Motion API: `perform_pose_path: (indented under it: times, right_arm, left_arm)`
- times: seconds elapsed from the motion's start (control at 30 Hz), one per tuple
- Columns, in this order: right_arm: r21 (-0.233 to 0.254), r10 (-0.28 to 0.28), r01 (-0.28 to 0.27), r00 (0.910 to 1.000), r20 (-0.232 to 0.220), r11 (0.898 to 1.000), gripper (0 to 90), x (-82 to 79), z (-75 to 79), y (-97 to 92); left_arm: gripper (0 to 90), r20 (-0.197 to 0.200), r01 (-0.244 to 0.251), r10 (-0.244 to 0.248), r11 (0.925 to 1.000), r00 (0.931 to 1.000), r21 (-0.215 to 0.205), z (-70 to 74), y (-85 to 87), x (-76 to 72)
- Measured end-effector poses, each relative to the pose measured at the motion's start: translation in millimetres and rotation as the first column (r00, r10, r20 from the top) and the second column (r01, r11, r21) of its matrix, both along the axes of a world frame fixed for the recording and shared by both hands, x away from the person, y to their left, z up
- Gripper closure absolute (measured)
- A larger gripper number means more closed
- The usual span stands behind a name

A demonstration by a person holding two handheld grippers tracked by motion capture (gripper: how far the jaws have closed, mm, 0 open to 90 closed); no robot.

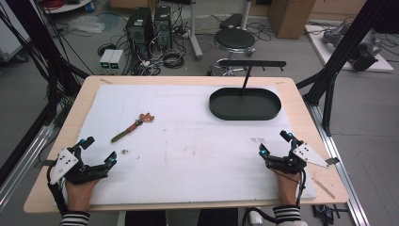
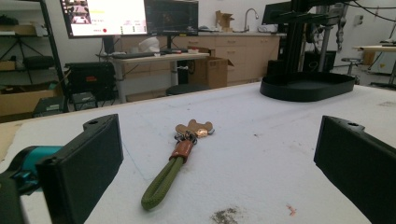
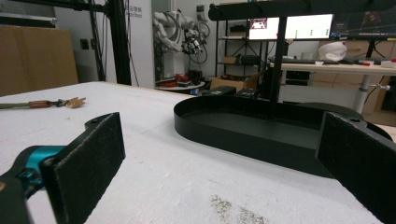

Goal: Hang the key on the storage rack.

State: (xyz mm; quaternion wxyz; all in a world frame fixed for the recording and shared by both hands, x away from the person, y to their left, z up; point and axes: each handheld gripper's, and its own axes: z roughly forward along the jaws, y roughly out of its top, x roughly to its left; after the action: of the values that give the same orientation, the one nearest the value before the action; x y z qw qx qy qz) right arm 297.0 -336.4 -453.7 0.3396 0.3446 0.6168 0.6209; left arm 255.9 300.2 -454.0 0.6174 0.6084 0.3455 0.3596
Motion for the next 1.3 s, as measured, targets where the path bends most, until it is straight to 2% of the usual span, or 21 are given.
perform_pose_path:
  times: [0.3,0.6,0.7,0.77,0.8,0.83,1.0,1.03,1.1,1.13,1.17,1.23,1.27,1.3]
  right_arm:
    - [0.002,0.0,0.0,1.0,0.004,1.0,0.3,-0.8,-0.1,0.2]
    - [-0.002,-0.002,0.002,1.0,0.005,1.0,0.3,-0.5,0.0,0.2]
    - [0.001,-0.001,0.001,1.0,-0.002,1.0,0.3,-1.1,0.0,0.5]
    - [0.001,-0.002,0.002,1.0,-0.001,1.0,0.3,-1.1,0.0,0.5]
    - [0.001,-0.001,0.001,1.0,-0.001,1.0,0.3,-1.1,0.0,0.4]
    - [0.0,-0.001,0.001,1.0,-0.002,1.0,0.3,-1.1,0.0,0.4]
    - [-0.001,-0.003,0.003,1.0,0.002,1.0,0.3,-1.0,0.0,0.5]
    - [-0.001,-0.003,0.003,1.0,0.002,1.0,0.3,-1.0,0.0,0.4]
    - [-0.001,-0.002,0.002,1.0,0.002,1.0,0.3,-1.1,0.0,0.3]
    - [-0.001,-0.002,0.002,1.0,0.002,1.0,0.3,-1.1,0.0,0.2]
    - [0.0,-0.002,0.002,1.0,0.004,1.0,0.3,-1.1,-0.1,0.3]
    - [0.002,-0.002,0.002,1.0,0.002,1.0,0.3,-1.2,-0.1,0.4]
    - [0.001,-0.002,0.002,1.0,0.003,1.0,0.3,-1.1,-0.1,0.3]
    - [0.001,-0.002,0.002,1.0,0.003,1.0,0.3,-1.1,-0.1,0.2]
  left_arm:
    - [1.7,-0.012,0.0,0.0,1.0,0.9999,-0.008,0.3,0.8,1.2]
    - [1.7,-0.007,0.0,0.0,0.9999,1.0,-0.011,0.2,1.1,0.7]
    - [1.7,-0.02,0.0,0.0,0.9998,0.9998,-0.018,0.9,1.8,1.9]
    - [1.7,-0.038,-0.001,0.002,1.0,0.9993,0.008,2.5,2.0,2.8]
    - [1.7,-0.038,-0.001,0.002,1.0,0.9993,0.008,2.5,2.0,2.8]
    - [1.7,-0.049,0.02,-0.02,0.9998,0.9986,0.004,5.9,4.0,4.0]
    - [1.7,-0.054,0.04,-0.04,0.9991,0.9977,0.011,18.1,10.4,7.7]
    - [1.7,-0.068,0.047,-0.045,0.9984,0.9966,0.03,24.8,13.3,10.7]
    - [1.7,-0.076,0.049,-0.046,0.9982,0.996,0.034,28.1,14.9,12.5]
    - [1.7,-0.105,0.052,-0.047,0.9978,0.9934,0.041,34.9,18.2,16.5]
    - [1.7,-0.105,0.052,-0.047,0.9978,0.9934,0.041,34.9,18.2,16.5]
    - [1.7,-0.166,0.045,-0.034,0.9967,0.9855,0.068,41.2,20.6,21.7]
    - [1.7,-0.215,0.046,-0.022,0.9933,0.9764,0.106,46.3,22.5,26.7]
    - [1.7,-0.215,0.046,-0.022,0.9933,0.9764,0.106,46.3,22.5,26.7]
